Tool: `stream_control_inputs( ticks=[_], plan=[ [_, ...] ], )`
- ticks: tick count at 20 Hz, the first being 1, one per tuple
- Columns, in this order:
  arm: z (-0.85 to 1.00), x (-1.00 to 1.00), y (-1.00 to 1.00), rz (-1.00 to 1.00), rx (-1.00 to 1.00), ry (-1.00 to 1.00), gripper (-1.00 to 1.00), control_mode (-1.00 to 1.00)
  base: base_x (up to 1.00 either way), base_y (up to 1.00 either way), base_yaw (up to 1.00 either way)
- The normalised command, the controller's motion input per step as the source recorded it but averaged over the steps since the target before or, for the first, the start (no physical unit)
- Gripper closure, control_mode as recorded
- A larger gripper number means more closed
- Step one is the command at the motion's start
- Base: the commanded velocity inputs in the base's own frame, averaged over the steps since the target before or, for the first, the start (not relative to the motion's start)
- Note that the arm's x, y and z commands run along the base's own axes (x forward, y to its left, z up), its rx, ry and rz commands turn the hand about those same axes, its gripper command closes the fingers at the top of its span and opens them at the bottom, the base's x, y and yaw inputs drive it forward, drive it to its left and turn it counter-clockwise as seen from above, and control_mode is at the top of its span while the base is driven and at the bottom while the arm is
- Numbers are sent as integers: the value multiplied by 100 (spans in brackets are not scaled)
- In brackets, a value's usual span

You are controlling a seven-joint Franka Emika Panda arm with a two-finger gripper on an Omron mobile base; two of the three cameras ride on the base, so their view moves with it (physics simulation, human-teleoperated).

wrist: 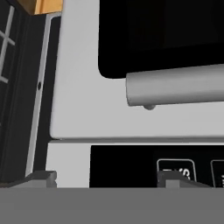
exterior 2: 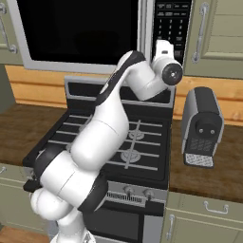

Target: Pick the mushroom from the sink and place it in the bowl. Then pick the bowl and place it in the microwave. Then close the microwave door and press the start button.

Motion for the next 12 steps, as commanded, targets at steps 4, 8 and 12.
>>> stream_control_inputs(
  ticks=[4, 8, 12],
  plan=[
    [-6, 56, -6, 0, 0, 0, -100, -100, 0, 0, 0],
    [-13, 39, -8, 0, 0, 0, -100, -100, 0, 0, 0],
    [-40, -29, 1, 1, -1, -3, -100, -100, 0, 0, 0]
  ],
)
